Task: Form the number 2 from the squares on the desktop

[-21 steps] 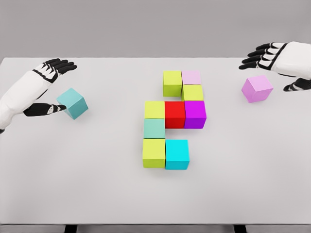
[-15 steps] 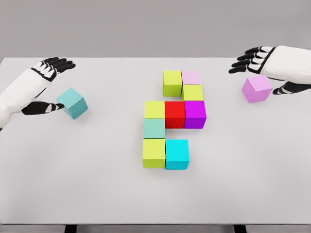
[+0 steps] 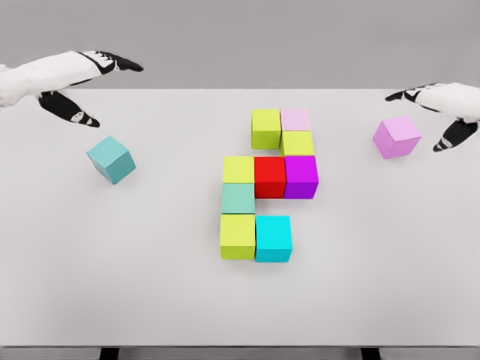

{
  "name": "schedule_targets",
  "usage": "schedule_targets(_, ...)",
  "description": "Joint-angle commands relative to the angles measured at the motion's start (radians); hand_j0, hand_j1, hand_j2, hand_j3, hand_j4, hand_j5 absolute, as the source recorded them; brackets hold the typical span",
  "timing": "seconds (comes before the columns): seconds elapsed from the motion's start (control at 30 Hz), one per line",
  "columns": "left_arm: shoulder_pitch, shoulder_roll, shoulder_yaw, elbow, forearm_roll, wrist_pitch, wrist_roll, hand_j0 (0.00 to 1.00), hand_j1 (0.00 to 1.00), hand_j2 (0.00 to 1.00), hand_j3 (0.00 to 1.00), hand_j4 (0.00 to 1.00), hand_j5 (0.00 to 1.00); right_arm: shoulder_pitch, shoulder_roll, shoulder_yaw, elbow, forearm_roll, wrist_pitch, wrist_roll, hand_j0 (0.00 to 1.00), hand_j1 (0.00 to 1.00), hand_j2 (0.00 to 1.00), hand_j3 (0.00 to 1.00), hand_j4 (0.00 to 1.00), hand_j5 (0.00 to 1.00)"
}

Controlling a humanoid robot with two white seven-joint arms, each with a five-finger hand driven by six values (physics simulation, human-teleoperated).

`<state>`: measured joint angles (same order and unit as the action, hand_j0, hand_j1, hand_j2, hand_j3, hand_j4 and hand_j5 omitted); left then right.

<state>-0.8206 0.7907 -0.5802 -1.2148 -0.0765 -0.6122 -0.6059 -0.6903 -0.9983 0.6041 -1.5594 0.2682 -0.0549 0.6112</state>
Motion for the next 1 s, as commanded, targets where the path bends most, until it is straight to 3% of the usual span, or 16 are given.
schedule_targets(0.0,0.0,-0.001,-0.141,0.115,0.06,0.001,-0.005,1.0,1.0,1.0,1.0,1.0,1.0,0.0,0.023,0.029,0.048,0.017,-0.005,0.0,1.0,1.0,1.0,1.0,1.0,1.0)
schedule_targets(0.1,-0.023,0.007,-0.147,0.126,0.083,0.001,-0.005,1.0,1.0,1.0,1.0,1.0,1.0,-0.028,0.069,0.039,0.113,0.049,-0.025,0.0,1.0,1.0,1.0,1.0,1.0,1.0)
schedule_targets(0.23,-0.066,0.027,-0.239,0.126,0.075,0.001,-0.005,1.0,1.0,1.0,1.0,1.0,1.0,-0.06,0.098,0.078,0.154,0.052,-0.028,0.0,1.0,1.0,1.0,1.0,1.0,1.0)
schedule_targets(0.37,-0.104,0.041,-0.282,0.117,0.047,0.001,-0.005,1.0,1.0,1.0,1.0,1.0,1.0,-0.063,0.132,0.095,0.22,0.098,-0.039,0.0,1.0,1.0,1.0,1.0,1.0,1.0)
schedule_targets(0.5,-0.164,0.05,-0.389,0.113,0.024,0.001,-0.005,1.0,1.0,1.0,1.0,1.0,1.0,-0.092,0.17,0.097,0.292,0.117,-0.062,0.0,1.0,1.0,1.0,1.0,1.0,1.0)
schedule_targets(0.6,-0.164,0.051,-0.395,0.113,-0.006,0.001,-0.005,1.0,1.0,1.0,1.0,1.0,1.0,-0.118,0.216,0.118,0.329,0.164,-0.065,0.0,1.0,1.0,1.0,1.0,1.0,1.0)
schedule_targets(0.8,-0.164,0.051,-0.417,0.113,-0.032,0.001,-0.005,1.0,1.0,1.0,1.0,1.0,1.0,-0.153,0.242,0.158,0.44,0.166,-0.102,0.0,1.0,1.0,1.0,1.0,1.0,1.0)
schedule_targets(0.97,-0.163,0.045,-0.42,0.124,-0.075,0.001,-0.005,1.0,1.0,1.0,1.0,1.0,1.0,-0.153,0.257,0.174,0.453,0.178,-0.102,0.0,1.0,1.0,1.0,1.0,1.0,1.0)
